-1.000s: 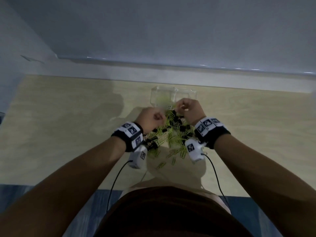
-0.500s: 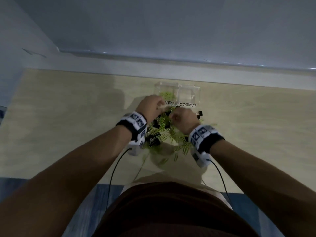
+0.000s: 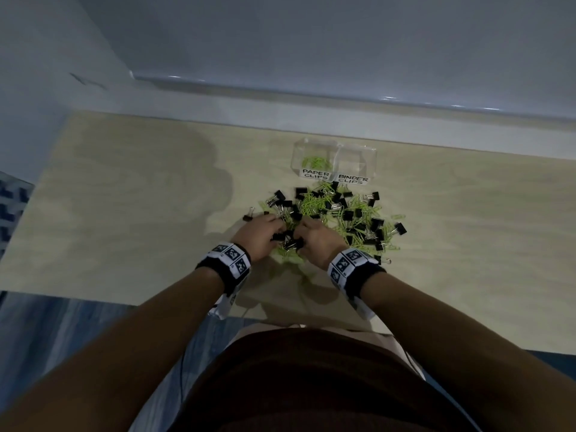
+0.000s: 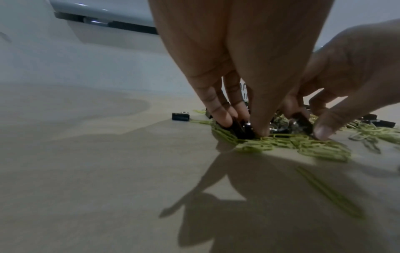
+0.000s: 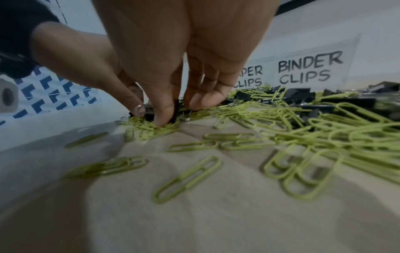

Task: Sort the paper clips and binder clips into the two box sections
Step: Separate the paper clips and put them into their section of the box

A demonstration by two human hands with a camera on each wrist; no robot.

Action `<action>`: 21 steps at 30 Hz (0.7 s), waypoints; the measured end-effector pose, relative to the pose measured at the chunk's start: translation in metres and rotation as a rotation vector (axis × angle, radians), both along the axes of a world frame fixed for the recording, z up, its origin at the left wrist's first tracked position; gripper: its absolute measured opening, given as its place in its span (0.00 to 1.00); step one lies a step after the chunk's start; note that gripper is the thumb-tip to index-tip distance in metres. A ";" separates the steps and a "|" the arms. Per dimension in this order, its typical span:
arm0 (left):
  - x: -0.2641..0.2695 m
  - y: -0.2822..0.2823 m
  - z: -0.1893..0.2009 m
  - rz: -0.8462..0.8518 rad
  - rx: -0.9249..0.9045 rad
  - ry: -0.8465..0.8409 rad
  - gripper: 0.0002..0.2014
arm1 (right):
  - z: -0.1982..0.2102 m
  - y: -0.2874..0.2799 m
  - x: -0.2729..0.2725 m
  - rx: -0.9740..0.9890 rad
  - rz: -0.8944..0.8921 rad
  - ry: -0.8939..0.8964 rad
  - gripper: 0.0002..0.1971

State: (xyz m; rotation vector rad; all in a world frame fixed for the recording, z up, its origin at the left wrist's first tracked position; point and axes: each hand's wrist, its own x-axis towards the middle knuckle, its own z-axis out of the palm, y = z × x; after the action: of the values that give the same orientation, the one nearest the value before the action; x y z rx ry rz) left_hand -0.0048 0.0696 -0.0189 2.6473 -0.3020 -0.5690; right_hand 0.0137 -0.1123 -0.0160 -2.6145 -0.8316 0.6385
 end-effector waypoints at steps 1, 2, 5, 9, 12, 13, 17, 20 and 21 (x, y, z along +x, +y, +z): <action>-0.002 0.000 -0.001 0.001 -0.003 -0.012 0.16 | 0.000 -0.002 0.000 0.013 0.005 -0.004 0.11; -0.004 0.000 -0.001 0.002 -0.007 -0.022 0.15 | 0.001 -0.004 -0.001 0.031 0.009 -0.001 0.08; -0.013 0.002 0.000 0.035 -0.072 -0.032 0.13 | 0.003 -0.016 -0.006 0.130 -0.072 0.041 0.04; -0.021 0.008 0.002 0.191 -0.223 -0.068 0.12 | 0.005 -0.052 -0.009 0.283 -0.467 -0.019 0.09; -0.022 0.024 0.002 0.390 -0.326 -0.142 0.10 | 0.012 -0.095 -0.009 0.327 -0.818 -0.056 0.09; -0.022 0.032 0.002 0.448 -0.345 -0.181 0.10 | 0.015 -0.109 -0.010 0.324 -0.910 -0.067 0.09; -0.019 0.062 -0.010 0.591 -0.283 -0.267 0.11 | 0.003 -0.147 -0.004 0.138 -1.039 -0.093 0.10; -0.015 0.064 -0.014 0.521 -0.129 -0.239 0.11 | 0.002 -0.138 -0.003 -0.040 -0.920 -0.225 0.12; -0.015 0.059 -0.012 0.481 -0.094 -0.237 0.11 | 0.005 -0.126 -0.004 -0.048 -0.853 -0.271 0.13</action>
State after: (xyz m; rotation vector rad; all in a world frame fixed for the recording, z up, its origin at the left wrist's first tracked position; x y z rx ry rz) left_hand -0.0193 0.1285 -0.0310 2.5632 0.2351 -0.0845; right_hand 0.0097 -0.2379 -0.0114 -2.7677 0.2806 0.0606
